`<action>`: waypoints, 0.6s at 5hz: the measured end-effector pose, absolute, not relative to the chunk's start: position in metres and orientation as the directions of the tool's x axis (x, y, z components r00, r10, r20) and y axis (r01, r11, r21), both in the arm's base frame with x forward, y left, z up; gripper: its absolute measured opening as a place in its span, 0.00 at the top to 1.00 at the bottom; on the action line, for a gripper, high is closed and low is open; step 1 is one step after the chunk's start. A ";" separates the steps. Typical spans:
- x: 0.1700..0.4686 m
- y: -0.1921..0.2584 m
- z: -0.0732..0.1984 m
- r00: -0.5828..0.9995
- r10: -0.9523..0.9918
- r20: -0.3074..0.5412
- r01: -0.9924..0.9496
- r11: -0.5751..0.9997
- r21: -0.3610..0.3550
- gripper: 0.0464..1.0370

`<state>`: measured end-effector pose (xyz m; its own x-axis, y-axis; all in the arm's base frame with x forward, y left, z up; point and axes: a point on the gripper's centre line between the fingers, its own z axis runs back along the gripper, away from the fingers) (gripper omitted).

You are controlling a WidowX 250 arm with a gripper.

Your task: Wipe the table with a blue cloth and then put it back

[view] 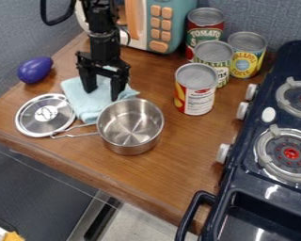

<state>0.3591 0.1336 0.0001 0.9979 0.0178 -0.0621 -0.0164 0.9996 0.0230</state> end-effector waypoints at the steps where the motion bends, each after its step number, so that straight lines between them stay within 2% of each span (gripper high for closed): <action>1: 0.368 0.139 0.002 0.998 -0.018 -0.056 0.020 0.999 0.038 0.04; 3: 0.368 0.140 0.002 0.998 -0.023 -0.057 0.025 0.999 0.042 0.04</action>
